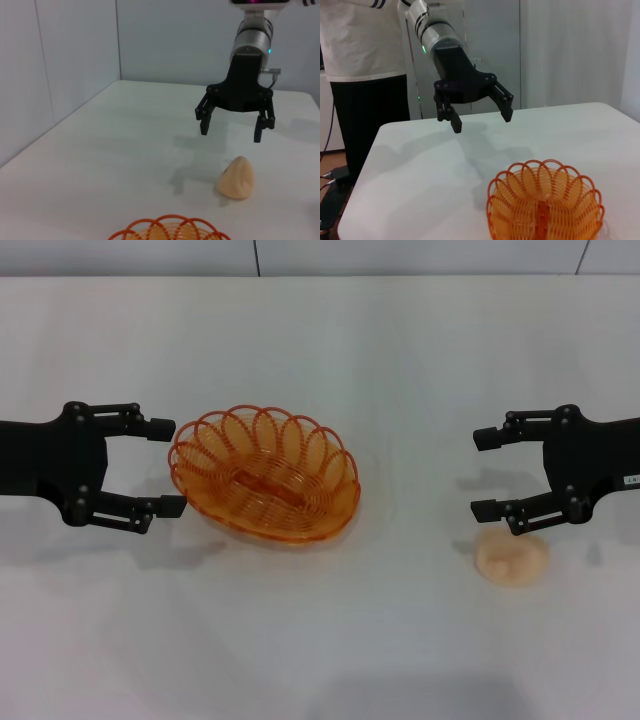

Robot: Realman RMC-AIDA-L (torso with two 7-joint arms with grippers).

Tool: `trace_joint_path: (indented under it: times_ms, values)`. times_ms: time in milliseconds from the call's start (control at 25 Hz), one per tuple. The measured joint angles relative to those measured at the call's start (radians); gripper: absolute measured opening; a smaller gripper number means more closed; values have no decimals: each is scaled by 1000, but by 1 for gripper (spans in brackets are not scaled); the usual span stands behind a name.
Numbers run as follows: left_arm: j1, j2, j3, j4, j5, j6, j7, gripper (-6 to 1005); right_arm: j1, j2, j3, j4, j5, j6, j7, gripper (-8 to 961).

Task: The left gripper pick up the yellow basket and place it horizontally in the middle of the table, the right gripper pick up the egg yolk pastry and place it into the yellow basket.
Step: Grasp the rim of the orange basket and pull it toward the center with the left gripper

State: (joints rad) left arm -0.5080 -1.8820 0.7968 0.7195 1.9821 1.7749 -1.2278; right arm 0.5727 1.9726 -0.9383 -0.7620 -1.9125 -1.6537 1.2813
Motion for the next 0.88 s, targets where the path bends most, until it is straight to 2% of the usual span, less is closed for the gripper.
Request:
trace_joint_path:
  times_ms: [640,760,880]
  values:
    - [-4,-9,-6,7,15,-17,-16,878,-1,3,2,5,4,8,-4,835]
    - [-5,-15,-24,53,-25,-7,-114,878,-11,3,23,-1,7,8,-5,834]
    - [-1,-30,-18,179,-19,6,-343,877,-17,3,45,-2,9,3,-11,833]
